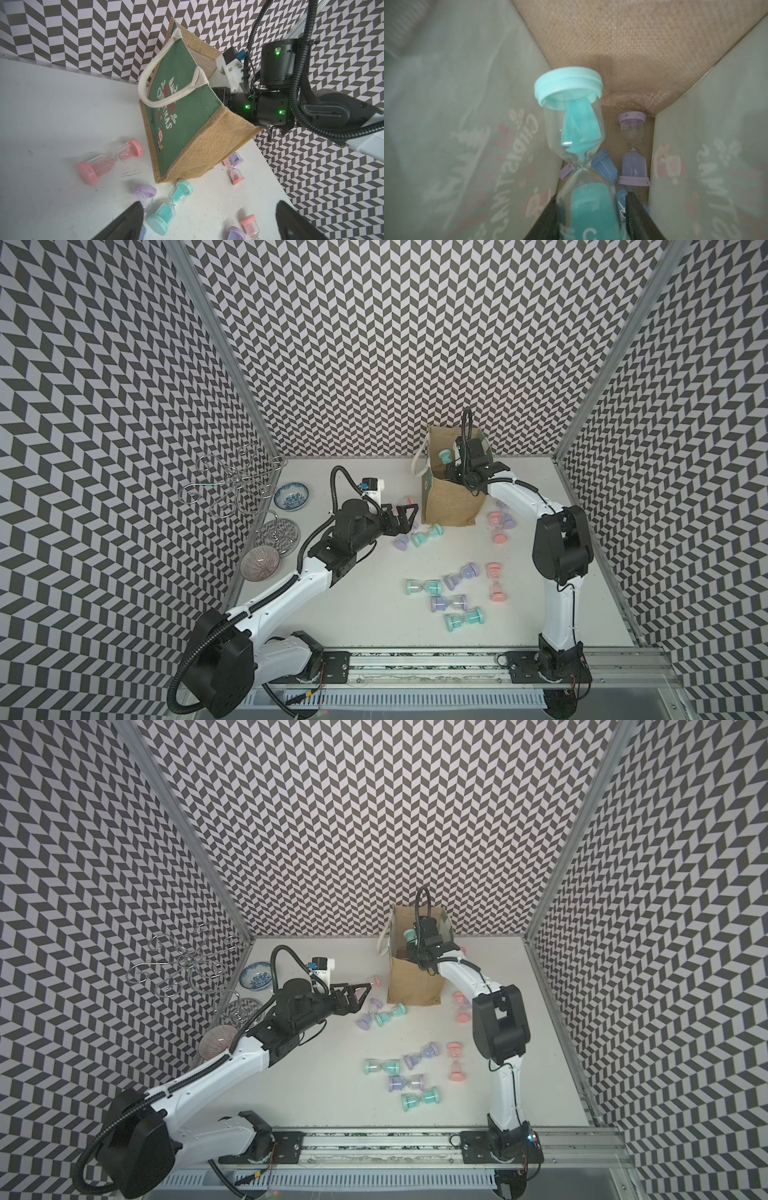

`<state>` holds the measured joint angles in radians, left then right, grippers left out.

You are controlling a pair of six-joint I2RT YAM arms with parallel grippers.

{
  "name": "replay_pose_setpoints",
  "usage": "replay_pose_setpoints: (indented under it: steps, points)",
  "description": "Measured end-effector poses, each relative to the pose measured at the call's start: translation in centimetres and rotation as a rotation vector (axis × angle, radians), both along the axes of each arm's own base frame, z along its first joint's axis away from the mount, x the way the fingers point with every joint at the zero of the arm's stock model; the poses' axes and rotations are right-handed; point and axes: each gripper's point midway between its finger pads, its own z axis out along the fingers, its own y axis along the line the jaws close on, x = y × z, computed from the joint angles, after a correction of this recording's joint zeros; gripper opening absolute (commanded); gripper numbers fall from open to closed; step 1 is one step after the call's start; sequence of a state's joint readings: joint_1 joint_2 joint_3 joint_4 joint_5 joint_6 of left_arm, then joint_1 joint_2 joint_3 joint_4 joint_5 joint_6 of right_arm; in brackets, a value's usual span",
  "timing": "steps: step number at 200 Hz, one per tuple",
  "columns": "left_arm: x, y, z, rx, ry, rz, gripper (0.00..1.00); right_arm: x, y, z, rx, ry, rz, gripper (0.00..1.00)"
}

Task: Put the hourglass into the canvas bag
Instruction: Place the hourglass in the canvas bag.

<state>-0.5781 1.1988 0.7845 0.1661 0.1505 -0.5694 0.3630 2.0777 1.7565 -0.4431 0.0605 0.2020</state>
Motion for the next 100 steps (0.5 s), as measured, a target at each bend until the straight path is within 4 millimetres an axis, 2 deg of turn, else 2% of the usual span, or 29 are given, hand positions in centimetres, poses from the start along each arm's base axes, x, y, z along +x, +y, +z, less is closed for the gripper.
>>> replay_pose_setpoints:
  steps: [54,100]
  points:
    - [0.1,0.0,0.2,-0.005,-0.009,0.006,0.99,-1.1,-0.4,-4.8,-0.023,0.098,-0.002,0.36]
    - [0.4,0.1,0.3,-0.014,-0.012,0.019,0.99,-1.4,-0.4,-5.9,-0.002,0.113,-0.024,0.43]
